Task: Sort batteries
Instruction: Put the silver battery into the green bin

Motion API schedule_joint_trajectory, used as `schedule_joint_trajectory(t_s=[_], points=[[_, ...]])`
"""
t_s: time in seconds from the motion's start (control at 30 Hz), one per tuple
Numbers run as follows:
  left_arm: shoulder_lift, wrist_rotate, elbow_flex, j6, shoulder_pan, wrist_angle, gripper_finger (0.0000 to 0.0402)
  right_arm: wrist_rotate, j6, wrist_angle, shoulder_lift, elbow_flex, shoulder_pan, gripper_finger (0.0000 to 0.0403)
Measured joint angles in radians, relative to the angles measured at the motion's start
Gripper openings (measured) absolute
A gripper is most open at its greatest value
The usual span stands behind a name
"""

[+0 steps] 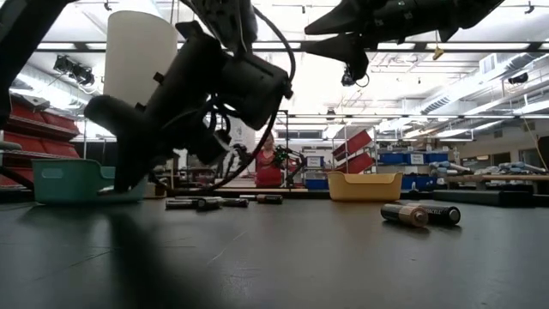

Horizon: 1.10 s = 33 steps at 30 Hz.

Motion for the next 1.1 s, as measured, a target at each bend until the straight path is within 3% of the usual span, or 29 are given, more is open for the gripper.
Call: schedule_joint_trajectory(t_s=[0.4,0.6,0.97,1.1], points=[[-0.170,-0.021,-0.001,-0.120,0.091,-0.066,0.0031,-0.041,-0.019,0.000,0.000,0.000,0.001,0.0183],[-0.208,-0.064,-0.011,-0.076,0.166,-0.140,0.0031,-0.041,-0.019,0.000,0.000,0.000,0.001,0.0183],[-0.212,-0.084,-0.186,0.059,0.285,-0.074,0.0037,-0.041,0.029,0.000,0.000,0.000,0.032,0.0183],[-0.212,-0.084,-0.253,0.053,0.311,-0.063,0.0059,-0.041,0.029,0.000,0.000,0.000,0.046,0.0183]])
